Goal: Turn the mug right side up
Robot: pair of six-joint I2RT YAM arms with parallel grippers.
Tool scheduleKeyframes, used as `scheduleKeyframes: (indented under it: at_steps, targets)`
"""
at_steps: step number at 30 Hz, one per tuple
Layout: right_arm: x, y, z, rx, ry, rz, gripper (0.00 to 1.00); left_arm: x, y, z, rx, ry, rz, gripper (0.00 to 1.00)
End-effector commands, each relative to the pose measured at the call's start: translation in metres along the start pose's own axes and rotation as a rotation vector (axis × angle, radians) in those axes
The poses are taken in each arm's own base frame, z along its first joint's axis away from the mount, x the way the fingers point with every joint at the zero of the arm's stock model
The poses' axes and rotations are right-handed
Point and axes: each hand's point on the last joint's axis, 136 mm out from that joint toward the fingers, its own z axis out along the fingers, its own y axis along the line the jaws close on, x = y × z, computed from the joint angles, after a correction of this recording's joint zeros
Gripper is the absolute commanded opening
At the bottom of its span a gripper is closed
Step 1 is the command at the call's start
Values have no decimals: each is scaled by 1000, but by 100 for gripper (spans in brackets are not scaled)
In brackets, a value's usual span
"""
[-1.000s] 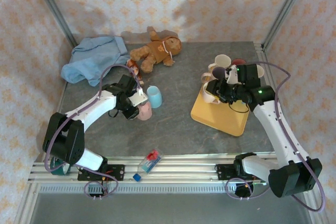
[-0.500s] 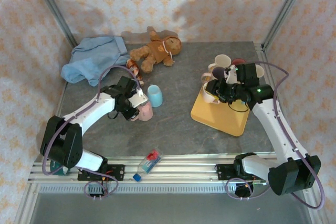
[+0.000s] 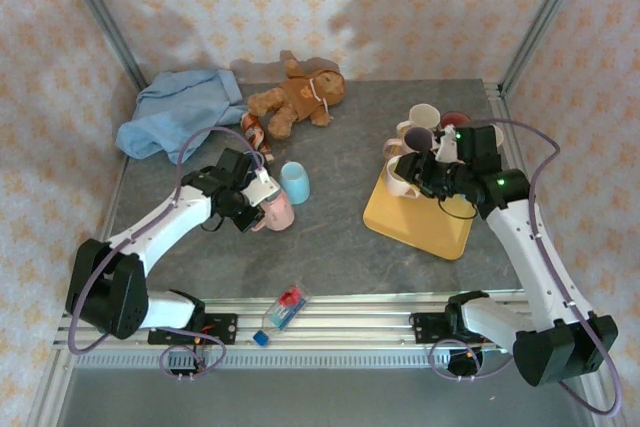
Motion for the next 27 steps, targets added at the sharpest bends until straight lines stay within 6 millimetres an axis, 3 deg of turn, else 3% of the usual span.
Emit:
scheduleKeyframes:
  at_steps: [1, 13, 27]
  targets:
    - [1, -5, -2, 9, -20, 6, 40, -12, -9, -17, 20, -77, 18, 0]
    - [2, 15, -4, -98, -29, -65, 40, -46, -22, -73, 28, -320, 1, 0]
    - [26, 86, -3, -430, -40, -334, 49, -108, -37, -202, 12, -746, 29, 0]
